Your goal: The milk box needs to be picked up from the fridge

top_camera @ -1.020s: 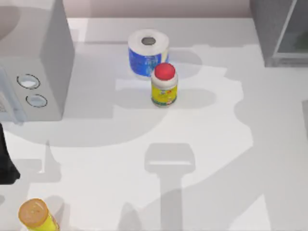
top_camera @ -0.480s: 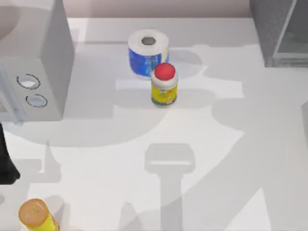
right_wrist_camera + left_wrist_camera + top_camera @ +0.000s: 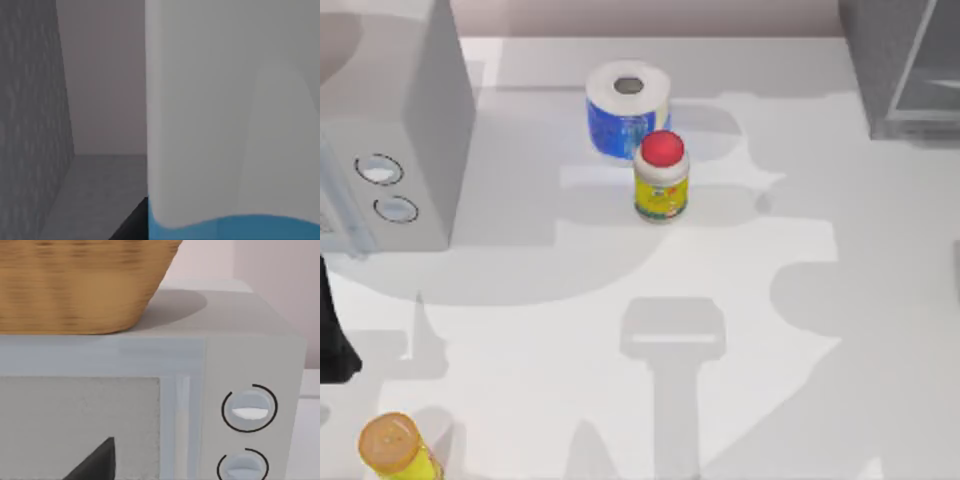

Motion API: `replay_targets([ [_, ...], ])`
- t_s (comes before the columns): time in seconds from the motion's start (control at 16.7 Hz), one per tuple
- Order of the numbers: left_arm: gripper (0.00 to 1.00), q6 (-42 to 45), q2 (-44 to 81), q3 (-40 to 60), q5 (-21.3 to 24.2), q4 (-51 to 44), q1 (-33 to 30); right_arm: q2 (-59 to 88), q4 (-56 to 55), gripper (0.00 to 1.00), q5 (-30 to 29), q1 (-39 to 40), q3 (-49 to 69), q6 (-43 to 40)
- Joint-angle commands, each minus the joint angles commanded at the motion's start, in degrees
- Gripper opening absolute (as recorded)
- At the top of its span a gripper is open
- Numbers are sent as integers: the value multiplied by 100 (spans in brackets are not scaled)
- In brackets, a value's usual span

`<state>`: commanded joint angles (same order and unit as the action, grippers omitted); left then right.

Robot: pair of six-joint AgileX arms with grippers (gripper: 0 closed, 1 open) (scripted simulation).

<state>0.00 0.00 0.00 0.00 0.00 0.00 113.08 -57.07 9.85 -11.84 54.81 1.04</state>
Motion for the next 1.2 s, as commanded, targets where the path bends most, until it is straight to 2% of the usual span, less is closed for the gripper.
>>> replay_targets([
  [0.24,100,0,0,0,0,0,0,-597,-368,0,100,-91,-888,1],
  [0.72,100,0,0,0,0,0,0,-798,-327,0,80,-59,-993,2],
  [0.96,100,0,0,0,0,0,0,-1782,202,0,-49,52,-1363,-30],
  [1.2,100,0,0,0,0,0,0,-3562,1212,0,-219,260,-2119,-46],
])
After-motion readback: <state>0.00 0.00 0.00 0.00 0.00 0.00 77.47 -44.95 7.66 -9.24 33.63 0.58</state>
